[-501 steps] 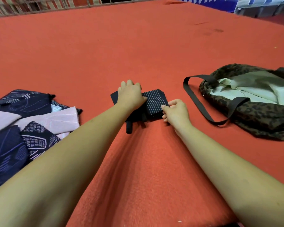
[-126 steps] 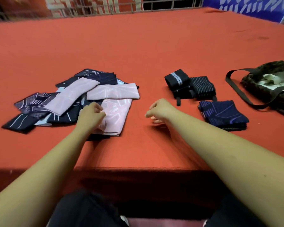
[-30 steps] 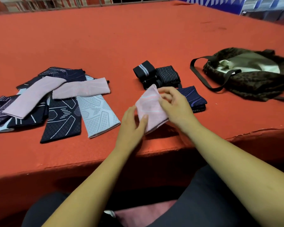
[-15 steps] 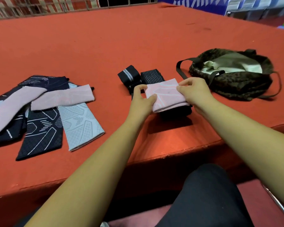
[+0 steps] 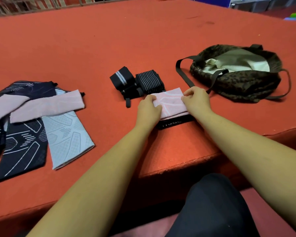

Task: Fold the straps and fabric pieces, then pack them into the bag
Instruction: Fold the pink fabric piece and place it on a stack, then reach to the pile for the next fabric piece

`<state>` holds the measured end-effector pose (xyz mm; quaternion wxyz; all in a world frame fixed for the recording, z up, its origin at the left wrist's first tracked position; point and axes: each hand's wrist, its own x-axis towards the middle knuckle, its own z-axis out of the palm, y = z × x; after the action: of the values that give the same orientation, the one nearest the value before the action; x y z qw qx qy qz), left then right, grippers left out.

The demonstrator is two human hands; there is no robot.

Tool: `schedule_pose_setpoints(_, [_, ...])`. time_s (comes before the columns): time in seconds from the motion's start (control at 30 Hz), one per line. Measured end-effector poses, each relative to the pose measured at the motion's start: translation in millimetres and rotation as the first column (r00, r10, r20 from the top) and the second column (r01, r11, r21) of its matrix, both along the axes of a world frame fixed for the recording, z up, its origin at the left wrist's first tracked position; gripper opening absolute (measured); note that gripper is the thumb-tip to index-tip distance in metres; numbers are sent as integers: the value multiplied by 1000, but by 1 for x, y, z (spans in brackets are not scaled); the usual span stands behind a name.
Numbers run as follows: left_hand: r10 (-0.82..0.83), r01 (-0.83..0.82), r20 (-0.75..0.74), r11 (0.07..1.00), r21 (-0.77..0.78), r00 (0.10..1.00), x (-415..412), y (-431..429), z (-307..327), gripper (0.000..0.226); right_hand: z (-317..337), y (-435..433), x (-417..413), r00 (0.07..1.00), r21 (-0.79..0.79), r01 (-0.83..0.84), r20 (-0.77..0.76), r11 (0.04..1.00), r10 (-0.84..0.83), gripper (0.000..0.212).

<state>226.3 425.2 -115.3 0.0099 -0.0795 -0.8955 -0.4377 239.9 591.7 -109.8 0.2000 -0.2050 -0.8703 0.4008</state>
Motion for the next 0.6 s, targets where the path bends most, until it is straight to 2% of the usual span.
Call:
schedule_pose_setpoints(0.1, [23,-22,-13,999,23,1000,-3,1,-1,45,-1,-4,2,1000,18,-9,-3,1000,9,12])
schedule_pose_setpoints(0.23, [-4,3,35,999,36,999,1,-11,7,39,15,-7,10,999,69,-20,43,997,17,21])
schedule_pose_setpoints(0.37, [64,-66,21,993,97,998,3,-55,19,23,50,-25,23,998,147,-49,-31,988,54,22])
schedule_pose_setpoints(0.43, [100,-100,1,994,37,995,7,-93,22,17,61,-47,27,989,169,-138,-24,976,144,20])
schedule_pose_setpoints(0.53, [187,-189,-41,981,-52,981,19,-158,21,12,63,-89,30,960,60,-279,46,958,277,18])
schedule_pose_setpoints(0.6, [245,-255,-76,952,-168,966,32,-199,21,12,56,-119,32,936,49,-345,92,937,340,18])
